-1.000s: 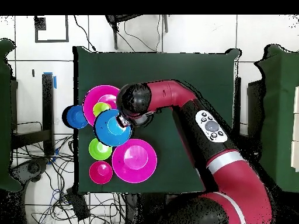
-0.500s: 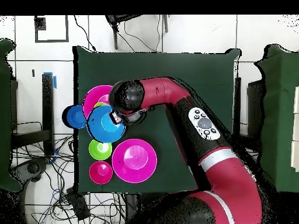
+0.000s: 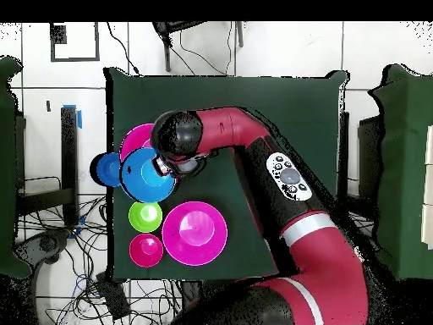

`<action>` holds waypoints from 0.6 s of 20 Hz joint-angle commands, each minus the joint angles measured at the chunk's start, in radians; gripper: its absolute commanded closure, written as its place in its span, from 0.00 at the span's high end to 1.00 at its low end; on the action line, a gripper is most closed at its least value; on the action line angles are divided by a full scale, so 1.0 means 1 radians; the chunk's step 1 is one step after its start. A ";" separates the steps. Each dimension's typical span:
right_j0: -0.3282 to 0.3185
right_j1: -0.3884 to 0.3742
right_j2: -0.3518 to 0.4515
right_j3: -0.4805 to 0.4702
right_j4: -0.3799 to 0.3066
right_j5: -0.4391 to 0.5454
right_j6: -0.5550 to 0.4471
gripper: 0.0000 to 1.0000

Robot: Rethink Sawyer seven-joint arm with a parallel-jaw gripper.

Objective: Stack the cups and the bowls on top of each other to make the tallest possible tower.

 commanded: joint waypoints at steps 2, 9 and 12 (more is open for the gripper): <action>0.033 -0.002 -0.078 -0.059 0.019 0.021 0.126 0.00; 0.044 0.016 -0.095 -0.048 0.009 -0.024 0.135 0.00; 0.050 0.026 -0.101 -0.047 0.005 -0.038 0.137 0.00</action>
